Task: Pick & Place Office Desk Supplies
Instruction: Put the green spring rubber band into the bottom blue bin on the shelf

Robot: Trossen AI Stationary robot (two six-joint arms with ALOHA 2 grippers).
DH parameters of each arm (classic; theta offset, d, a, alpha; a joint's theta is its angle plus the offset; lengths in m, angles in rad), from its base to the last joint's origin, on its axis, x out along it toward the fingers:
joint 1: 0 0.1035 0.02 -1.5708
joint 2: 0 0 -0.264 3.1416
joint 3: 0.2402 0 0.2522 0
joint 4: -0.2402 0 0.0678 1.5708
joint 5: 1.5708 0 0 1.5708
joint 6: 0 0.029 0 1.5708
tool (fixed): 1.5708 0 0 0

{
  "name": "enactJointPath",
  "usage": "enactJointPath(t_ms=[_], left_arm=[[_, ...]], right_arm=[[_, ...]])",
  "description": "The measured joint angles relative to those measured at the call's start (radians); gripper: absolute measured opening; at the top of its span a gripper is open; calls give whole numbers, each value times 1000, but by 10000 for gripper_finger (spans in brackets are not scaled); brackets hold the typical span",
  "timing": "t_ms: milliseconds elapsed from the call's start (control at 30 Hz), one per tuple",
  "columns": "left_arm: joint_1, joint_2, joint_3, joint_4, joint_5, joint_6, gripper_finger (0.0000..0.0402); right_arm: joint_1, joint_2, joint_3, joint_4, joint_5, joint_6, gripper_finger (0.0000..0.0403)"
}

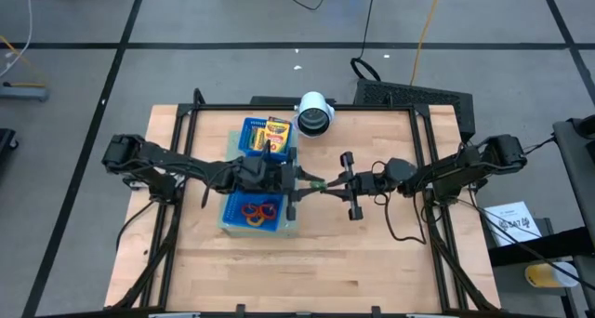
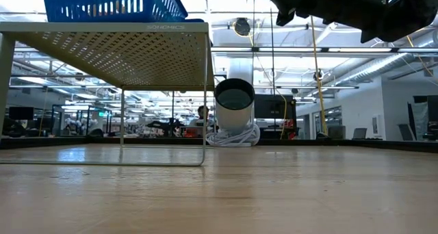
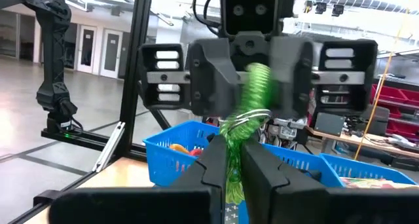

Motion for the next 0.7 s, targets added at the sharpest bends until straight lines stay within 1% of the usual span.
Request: enactJointPath(t_ms=[167, 267, 367, 467, 600, 700], left_arm=[[0, 0, 0, 1, 56, 6, 23], [0, 0, 0, 0, 83, 7, 21], [0, -8, 0, -9, 95, 7, 38], [0, -47, -1, -27, 95, 9, 45], [-1, -133, 0, -106, 95, 13, 25], [-11, -207, 0, -223, 95, 1, 21]], right_arm=[[0, 0, 0, -2, 0, -1, 21], [0, 0, 0, -7, 7, 21, 37], [0, -6, 0, -23, 67, 49, 65], [0, -35, 1, -88, 131, 16, 100], [0, -83, 1, -213, 235, 11, 157], [0, -128, 1, -315, 319, 36, 195]])
